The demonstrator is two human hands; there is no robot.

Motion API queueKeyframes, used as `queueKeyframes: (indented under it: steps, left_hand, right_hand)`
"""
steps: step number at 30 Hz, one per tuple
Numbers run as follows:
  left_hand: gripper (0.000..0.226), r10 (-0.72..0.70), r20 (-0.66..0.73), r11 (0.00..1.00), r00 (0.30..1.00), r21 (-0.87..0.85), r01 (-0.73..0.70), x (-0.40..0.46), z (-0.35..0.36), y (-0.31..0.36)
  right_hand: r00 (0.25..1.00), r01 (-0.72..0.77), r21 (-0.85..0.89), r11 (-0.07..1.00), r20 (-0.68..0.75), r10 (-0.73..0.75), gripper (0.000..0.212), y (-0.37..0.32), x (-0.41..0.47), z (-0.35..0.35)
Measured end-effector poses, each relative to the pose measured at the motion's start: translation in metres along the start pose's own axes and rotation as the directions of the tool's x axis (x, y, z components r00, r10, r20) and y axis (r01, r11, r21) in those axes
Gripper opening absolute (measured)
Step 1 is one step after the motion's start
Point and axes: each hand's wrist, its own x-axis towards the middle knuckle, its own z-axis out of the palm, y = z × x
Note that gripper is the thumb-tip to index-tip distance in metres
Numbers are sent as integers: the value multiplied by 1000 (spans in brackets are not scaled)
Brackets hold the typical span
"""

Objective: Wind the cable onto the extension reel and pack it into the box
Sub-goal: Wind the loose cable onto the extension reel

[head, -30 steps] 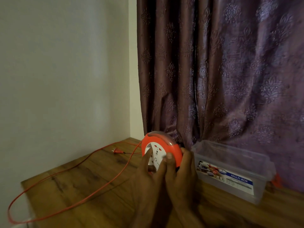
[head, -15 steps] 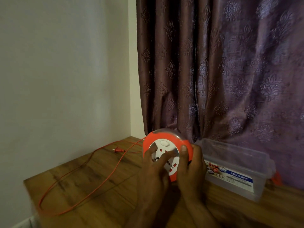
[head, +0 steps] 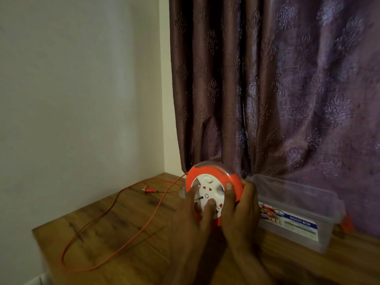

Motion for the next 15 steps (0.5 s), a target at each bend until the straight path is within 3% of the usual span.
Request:
queueKeyframes:
  steps: [10, 15]
  left_hand:
    - [60, -206, 11, 970, 979, -127, 205, 2, -1, 4]
    - [65, -245, 31, 949, 969, -196, 246, 5, -6, 3]
  right_hand:
    - [993, 75, -65, 995, 92, -69, 39, -6, -13, 5]
    - [988, 89, -67, 994, 129, -79, 43, -5, -17, 6]
